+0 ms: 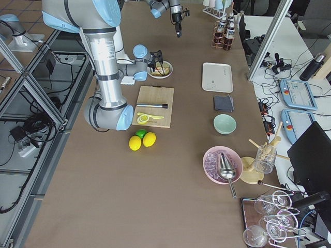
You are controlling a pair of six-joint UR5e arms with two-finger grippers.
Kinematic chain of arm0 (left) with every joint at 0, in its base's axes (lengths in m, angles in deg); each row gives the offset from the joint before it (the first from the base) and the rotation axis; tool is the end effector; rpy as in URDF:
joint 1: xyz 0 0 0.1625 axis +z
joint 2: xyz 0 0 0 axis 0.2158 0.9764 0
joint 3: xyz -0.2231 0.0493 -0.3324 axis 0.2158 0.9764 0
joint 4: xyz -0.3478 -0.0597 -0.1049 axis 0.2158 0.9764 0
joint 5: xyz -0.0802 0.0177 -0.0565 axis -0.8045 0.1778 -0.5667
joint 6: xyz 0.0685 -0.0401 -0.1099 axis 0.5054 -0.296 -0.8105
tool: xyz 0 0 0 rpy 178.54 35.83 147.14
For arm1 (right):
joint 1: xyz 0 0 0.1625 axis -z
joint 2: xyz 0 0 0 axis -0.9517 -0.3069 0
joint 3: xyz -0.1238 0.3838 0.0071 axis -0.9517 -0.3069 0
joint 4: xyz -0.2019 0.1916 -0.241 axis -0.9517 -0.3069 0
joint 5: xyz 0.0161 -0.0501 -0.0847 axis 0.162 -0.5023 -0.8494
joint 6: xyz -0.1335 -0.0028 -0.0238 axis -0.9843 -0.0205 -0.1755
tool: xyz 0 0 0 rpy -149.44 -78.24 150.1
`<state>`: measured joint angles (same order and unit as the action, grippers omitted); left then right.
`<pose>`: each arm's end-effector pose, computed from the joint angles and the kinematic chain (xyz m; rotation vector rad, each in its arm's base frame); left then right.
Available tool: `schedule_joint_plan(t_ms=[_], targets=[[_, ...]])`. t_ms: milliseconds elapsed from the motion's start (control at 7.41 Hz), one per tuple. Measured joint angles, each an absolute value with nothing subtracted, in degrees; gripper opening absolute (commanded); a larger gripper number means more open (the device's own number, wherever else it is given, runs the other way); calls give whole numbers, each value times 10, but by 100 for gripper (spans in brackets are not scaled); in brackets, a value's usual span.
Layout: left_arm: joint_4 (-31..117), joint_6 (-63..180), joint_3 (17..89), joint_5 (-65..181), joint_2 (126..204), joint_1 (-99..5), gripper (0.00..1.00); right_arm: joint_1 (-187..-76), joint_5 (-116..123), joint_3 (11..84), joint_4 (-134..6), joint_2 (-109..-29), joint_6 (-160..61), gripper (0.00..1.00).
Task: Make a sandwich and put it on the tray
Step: 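Lower the bread slice onto the egg toast and open the right gripper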
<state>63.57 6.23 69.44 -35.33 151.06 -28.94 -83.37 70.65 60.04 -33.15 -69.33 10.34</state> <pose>0.3289 -0.3915 0.3810 0.3123 1.2089 -0.0153 -0.5305 -0.2413 0.2708 0.3016 -1.3529 -0.0409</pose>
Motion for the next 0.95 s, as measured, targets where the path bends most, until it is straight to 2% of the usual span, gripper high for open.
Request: schedule_joint_plan(t_ms=[675, 810, 945], targets=[[635, 63, 693, -356, 1513, -289, 98, -819, 685, 596, -331, -700, 103, 0], [635, 63, 692, -357, 1513, -289, 98, -815, 680, 594, -331, -700, 103, 9], [635, 63, 692, -357, 1513, -289, 98, -814, 677, 593, -331, -700, 103, 76]])
